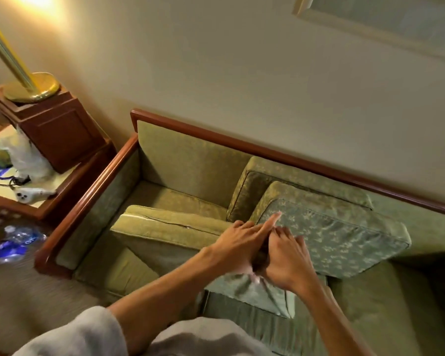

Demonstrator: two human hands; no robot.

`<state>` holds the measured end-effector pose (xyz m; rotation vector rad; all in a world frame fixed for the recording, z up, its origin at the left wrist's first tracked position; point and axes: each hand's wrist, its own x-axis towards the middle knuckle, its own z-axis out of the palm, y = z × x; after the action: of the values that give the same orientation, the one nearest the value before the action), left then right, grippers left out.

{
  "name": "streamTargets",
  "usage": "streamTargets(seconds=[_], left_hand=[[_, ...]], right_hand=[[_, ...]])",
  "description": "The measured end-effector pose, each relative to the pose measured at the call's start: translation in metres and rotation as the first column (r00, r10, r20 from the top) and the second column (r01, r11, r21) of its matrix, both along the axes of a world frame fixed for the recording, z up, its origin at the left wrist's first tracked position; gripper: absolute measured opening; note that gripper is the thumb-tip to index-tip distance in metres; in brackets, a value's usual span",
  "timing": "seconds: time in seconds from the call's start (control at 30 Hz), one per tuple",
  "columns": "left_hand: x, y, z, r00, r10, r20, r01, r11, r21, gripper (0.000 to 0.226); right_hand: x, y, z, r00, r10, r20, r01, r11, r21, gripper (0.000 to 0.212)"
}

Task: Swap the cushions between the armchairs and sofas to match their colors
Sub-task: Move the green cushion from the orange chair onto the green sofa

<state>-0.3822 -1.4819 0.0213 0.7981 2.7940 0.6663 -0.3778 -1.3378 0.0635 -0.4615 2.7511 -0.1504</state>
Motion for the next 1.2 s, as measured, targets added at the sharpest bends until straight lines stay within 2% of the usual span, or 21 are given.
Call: streamTargets(seconds=[0.07,0.13,0.23,0.33,0.43,0.53,0.6,0.67,0.8,0.9,0.93,0.97,1.0,1.03,1.07,1.13,1.2], left_hand=[[0.004,-0.035,0.031,1.0,0.025,-0.006,-0.024,0.994,0.11,0.155],[0.01,-0.071,0.044,0.996,0.087,0.022,-0.089,0.978,0.189,0.142],[0.018,-0.135,0.037,0.981,0.163,0.1,-0.183,0.956,0.231,0.136],[0.026,-0.209,0.006,0.961,0.19,0.201,-0.243,0.929,0.28,0.127],[0.03,-0.28,-0.022,0.929,0.284,0.236,-0.346,0.892,0.29,0.124],[0.026,-0.321,-0.034,0.869,0.382,0.313,-0.475,0.821,0.316,0.128],[0.019,-0.333,-0.04,0.834,0.378,0.401,-0.517,0.789,0.331,0.127],[0.009,-0.336,-0.044,0.82,0.342,0.459,-0.512,0.798,0.319,0.128],[-0.012,-0.319,-0.026,0.796,0.312,0.519,-0.466,0.862,0.197,0.133],[-0.03,-0.305,0.001,0.703,0.265,0.66,-0.398,0.916,0.056,0.138],[-0.034,-0.294,0.011,0.667,0.298,0.683,-0.394,0.919,-0.016,0.145],[-0.036,-0.278,0.018,0.673,0.389,0.629,-0.392,0.909,-0.143,0.15],[-0.034,-0.257,0.024,0.732,0.479,0.484,-0.378,0.877,-0.296,0.153],[-0.029,-0.23,0.028,0.809,0.49,0.324,-0.347,0.844,-0.41,0.153],[-0.021,-0.2,0.029,0.876,0.436,0.206,-0.308,0.835,-0.456,0.153],[-0.004,-0.133,0.018,0.964,0.226,0.141,-0.143,0.887,-0.439,0.151],[0.01,-0.069,-0.004,0.984,0.046,0.173,0.045,0.874,-0.484,0.146]], right_hand=[[0.004,-0.021,0.033,0.988,0.085,-0.127,-0.092,0.995,-0.045,0.083],[0.011,-0.05,0.05,0.971,0.125,-0.202,-0.162,0.97,-0.18,0.085],[0.011,-0.091,0.031,0.987,0.114,-0.113,-0.145,0.934,-0.328,0.119],[0.004,-0.105,-0.024,0.995,0.072,0.07,-0.053,0.968,-0.246,0.135],[0.002,-0.097,-0.053,0.999,0.031,0.043,-0.024,0.987,-0.159,0.13],[-0.009,-0.086,-0.049,0.999,0.0,0.046,0.003,0.997,-0.076,0.129],[-0.018,-0.07,-0.048,0.995,-0.058,0.083,0.06,0.998,-0.024,0.128],[-0.019,-0.055,-0.051,0.986,-0.125,0.115,0.128,0.992,-0.021,0.126],[-0.011,-0.036,-0.062,0.964,-0.218,0.152,0.236,0.965,-0.114,0.118],[0.0,-0.023,-0.068,0.96,-0.238,0.148,0.258,0.956,-0.138,0.115],[0.004,-0.019,-0.071,0.962,-0.237,0.137,0.256,0.956,-0.142,0.116],[0.009,-0.016,-0.075,0.963,-0.239,0.123,0.256,0.954,-0.155,0.116],[0.012,-0.013,-0.078,0.963,-0.244,0.11,0.261,0.949,-0.176,0.117],[0.015,-0.012,-0.08,0.964,-0.248,0.101,0.263,0.944,-0.197,0.116],[0.016,-0.01,-0.082,0.964,-0.247,0.093,0.262,0.939,-0.222,0.115],[0.016,-0.01,-0.087,0.967,-0.243,0.072,0.254,0.927,-0.276,0.114],[0.016,-0.012,-0.092,0.97,-0.237,0.063,0.244,0.914,-0.324,0.117]])
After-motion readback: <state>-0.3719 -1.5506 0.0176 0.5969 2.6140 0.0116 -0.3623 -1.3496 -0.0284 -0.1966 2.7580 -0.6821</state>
